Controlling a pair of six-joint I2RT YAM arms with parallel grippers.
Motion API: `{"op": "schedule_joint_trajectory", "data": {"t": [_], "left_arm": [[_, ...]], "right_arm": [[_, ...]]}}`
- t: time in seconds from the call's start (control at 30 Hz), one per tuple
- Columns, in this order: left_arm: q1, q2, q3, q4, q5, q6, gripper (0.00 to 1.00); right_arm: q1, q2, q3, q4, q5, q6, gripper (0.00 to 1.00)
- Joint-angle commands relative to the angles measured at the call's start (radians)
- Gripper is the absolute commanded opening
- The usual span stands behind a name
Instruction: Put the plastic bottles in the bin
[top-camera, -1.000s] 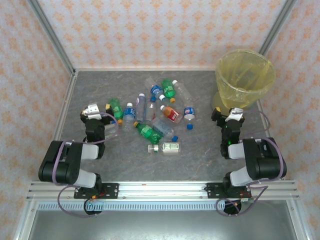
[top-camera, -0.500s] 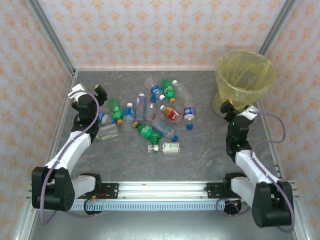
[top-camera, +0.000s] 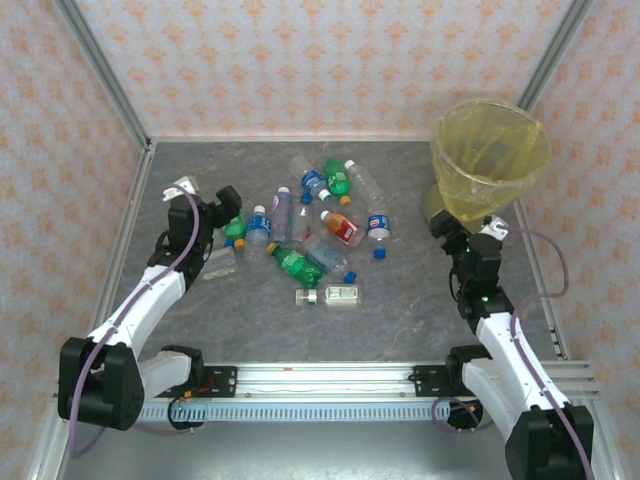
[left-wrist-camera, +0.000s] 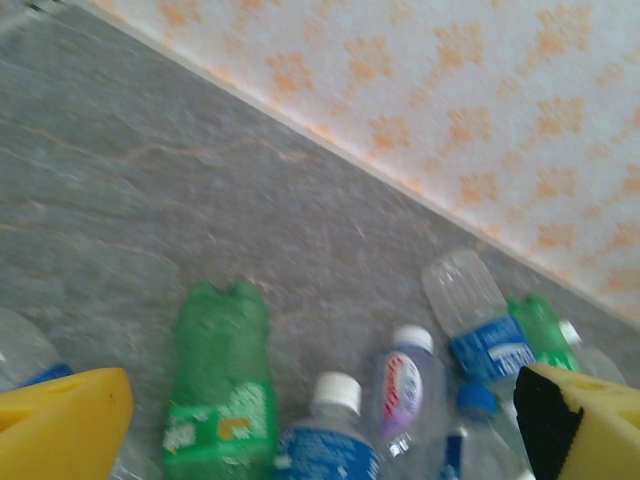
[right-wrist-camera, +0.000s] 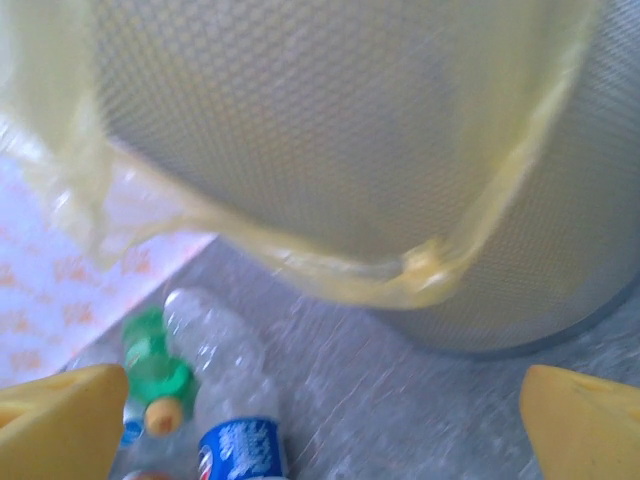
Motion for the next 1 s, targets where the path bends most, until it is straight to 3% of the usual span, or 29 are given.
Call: {"op": "schedule_joint_trajectory", "data": {"t": [0.0,0.13,0.3,0.47,0.67,0.83,0.97], "left_arm": [[-0.068,-0.021,-0.012,-0.038,0.016,-0.011,0.99],[-0.127,-0.025,-0.005,-0.057,0.008,0.002,0.99],[-0.176,-0.047,0.009,-0.098,-0.035,0.042,0.99],[-0.18,-0.099,0.024,-0.135,-0.075,0.072,0.99],[-0.181,-0.151,0.045,-0.176,-0.109,0.112,0.99],[-0.18,-0.157,0.058,-0.2,-0.139,0.142,0.99],[-0.179,-0.165,0.077,-0.224,-0.137,0.154,0.99]], "right_arm": [[0.068,0.024,0.076,-0.111,-0.087,-0.085,1.0],[0.212,0.067,0.129,-0.16,-0.046,-0.155,1.0],[0.468,0.18,0.212,-0.236,0.106,-0.245,1.0],[0.702,0.314,0.315,-0.32,0.222,-0.365,1.0],[0.905,0.514,0.445,-0.483,0.295,-0.49,1.0],[0.993,0.61,0.506,-0.58,0.268,-0.547,1.0],[1.008,0.639,0.525,-0.61,0.225,-0.584,1.0]]}}
